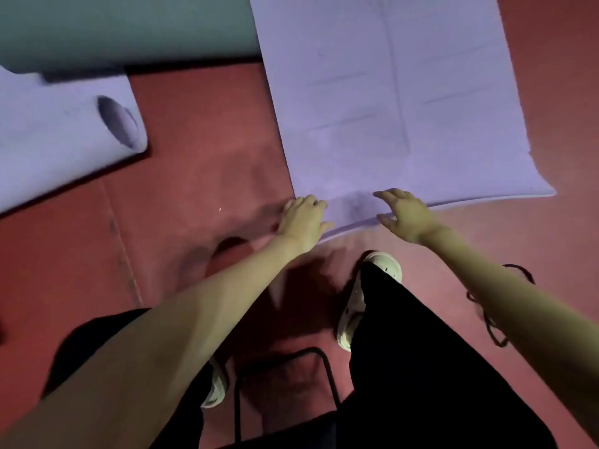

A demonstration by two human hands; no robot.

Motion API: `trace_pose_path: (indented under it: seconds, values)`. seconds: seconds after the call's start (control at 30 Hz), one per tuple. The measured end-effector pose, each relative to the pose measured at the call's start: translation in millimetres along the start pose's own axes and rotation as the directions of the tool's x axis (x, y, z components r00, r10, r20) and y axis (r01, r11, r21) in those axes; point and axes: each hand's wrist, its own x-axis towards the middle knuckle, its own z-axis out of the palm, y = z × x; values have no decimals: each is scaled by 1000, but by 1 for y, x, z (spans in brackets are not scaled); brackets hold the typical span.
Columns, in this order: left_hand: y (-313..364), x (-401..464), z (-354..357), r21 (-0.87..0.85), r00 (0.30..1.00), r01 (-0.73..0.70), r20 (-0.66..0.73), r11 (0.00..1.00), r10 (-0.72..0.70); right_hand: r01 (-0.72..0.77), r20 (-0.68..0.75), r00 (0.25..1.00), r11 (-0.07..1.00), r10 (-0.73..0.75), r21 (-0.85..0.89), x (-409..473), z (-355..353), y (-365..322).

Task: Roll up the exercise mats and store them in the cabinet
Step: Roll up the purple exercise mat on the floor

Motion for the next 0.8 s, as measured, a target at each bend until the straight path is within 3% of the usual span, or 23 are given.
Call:
trace_pose_path:
  seconds: [0.27, 0.4, 0.47, 0.8]
  values:
    - [1, 58, 68, -102, 978, -193, 61, 976, 200, 102, -70, 992, 994, -104, -29, 40, 45, 59]
    - [6, 69, 78, -158, 935, -279, 181, 947, 306, 117, -64, 991, 991, -121, -61, 51, 55, 79]
    - [10, 70, 77, -159, 933, -257, 217, 953, 288, 143, -68, 987, 987, -148, -68, 51, 56, 84]
    - [19, 67, 35, -9, 964, -245, 99, 969, 245, 180, -231, 958, 983, -171, 18, 29, 50, 79]
